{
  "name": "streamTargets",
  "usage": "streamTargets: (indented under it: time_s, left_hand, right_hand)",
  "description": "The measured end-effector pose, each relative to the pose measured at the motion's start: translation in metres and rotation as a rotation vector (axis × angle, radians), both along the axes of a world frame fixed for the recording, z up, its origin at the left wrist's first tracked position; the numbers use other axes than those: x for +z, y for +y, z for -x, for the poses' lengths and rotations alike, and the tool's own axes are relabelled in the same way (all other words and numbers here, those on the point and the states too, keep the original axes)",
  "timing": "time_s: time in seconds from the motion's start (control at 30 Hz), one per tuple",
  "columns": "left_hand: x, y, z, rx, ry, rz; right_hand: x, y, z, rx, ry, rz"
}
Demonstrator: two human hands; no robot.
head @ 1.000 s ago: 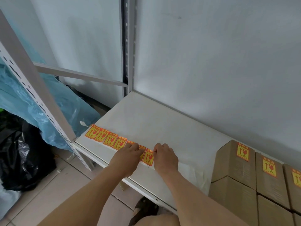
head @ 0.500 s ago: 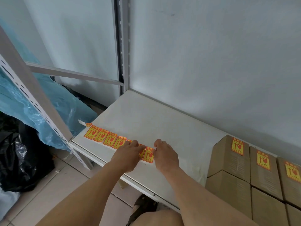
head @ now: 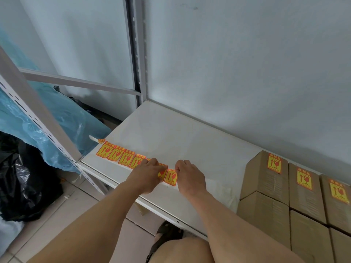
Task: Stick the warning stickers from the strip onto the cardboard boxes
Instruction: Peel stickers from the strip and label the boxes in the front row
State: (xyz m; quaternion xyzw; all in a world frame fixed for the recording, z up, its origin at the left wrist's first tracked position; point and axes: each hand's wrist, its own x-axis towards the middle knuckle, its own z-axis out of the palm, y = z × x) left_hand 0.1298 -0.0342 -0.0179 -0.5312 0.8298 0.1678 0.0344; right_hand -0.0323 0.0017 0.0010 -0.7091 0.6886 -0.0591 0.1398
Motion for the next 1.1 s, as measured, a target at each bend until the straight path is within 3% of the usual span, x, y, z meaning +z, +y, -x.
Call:
streamTargets:
  time_s: [0.4,0.87,1.1]
  left_hand:
    - [0.003,0.002,0.002,0.011,0.006,0.000]
    - [0.004,0.002,0.003,-0.004,-0.021,-0.011]
    - [0.011,0.014,0.007,-0.031,-0.075,0.051]
  right_hand:
    - [-0.003,-0.003,0.001,0.026,0.060,0.022]
    - [-0.001,0.006,0.015,0.001,-0.270,-0.012]
    - [0.027,0.017,0.038,-0.051,-0.271,0.019]
